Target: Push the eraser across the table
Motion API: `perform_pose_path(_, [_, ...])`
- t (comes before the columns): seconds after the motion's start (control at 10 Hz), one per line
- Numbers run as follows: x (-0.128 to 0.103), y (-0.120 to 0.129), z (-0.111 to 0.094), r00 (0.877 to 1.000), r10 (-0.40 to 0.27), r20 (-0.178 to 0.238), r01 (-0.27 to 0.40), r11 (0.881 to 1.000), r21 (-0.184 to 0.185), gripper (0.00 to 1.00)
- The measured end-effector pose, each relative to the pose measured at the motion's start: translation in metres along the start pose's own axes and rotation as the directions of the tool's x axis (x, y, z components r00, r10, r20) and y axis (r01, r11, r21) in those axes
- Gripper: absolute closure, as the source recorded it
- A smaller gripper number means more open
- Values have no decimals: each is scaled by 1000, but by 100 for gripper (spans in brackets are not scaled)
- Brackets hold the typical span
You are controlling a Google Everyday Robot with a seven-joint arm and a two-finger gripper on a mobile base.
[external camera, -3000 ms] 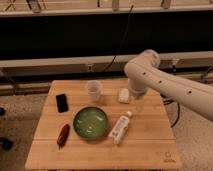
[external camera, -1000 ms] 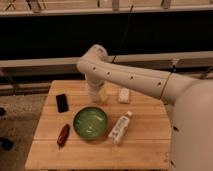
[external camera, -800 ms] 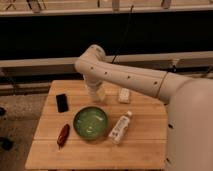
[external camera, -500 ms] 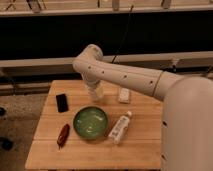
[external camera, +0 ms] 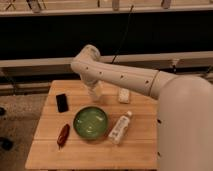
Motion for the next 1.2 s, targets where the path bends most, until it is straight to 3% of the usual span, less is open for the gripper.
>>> perform_pose_path(1.2, [-13,-46,18,999,-27,-34,28,999,38,22])
